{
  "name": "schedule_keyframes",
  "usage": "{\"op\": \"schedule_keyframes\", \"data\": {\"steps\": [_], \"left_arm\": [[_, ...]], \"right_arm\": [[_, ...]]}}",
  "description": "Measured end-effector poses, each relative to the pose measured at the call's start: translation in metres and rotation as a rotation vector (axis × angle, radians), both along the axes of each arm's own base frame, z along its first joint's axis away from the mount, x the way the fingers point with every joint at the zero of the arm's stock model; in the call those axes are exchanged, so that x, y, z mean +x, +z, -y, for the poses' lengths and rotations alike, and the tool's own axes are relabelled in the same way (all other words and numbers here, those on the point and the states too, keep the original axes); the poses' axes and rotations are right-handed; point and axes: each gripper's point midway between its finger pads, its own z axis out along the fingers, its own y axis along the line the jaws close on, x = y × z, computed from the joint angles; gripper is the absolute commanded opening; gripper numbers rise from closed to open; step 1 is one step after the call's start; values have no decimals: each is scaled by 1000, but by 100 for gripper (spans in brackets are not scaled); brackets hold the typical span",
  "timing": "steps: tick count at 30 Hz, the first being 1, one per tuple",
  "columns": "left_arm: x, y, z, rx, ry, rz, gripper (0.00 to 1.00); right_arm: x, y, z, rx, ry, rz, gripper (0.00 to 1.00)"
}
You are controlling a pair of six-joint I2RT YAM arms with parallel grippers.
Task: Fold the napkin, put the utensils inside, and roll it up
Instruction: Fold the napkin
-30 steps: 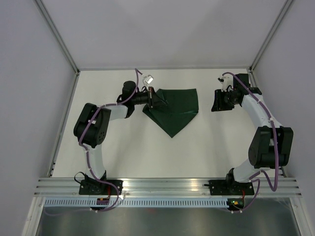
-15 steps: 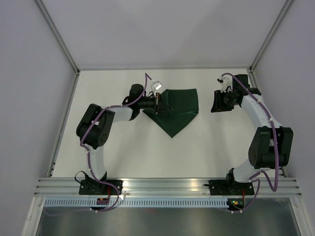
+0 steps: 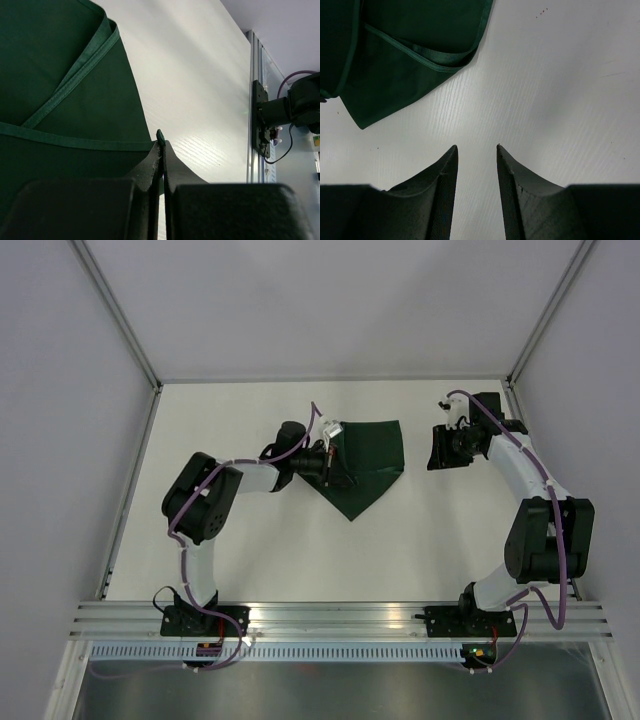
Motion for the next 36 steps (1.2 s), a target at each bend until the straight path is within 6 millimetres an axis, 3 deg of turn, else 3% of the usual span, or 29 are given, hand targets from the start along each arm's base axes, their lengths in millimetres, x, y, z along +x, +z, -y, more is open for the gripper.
{"op": "schedule_keyframes", "data": {"steps": [11,36], "left_arm": [[-27,-35,8,66,-12,-56,2],[-39,-64,11,187,-6,-7,2]], "right_arm": [[-3,-6,1,-8,0,-10,43],[-7,-11,1,-18,1,-15,43]]}}
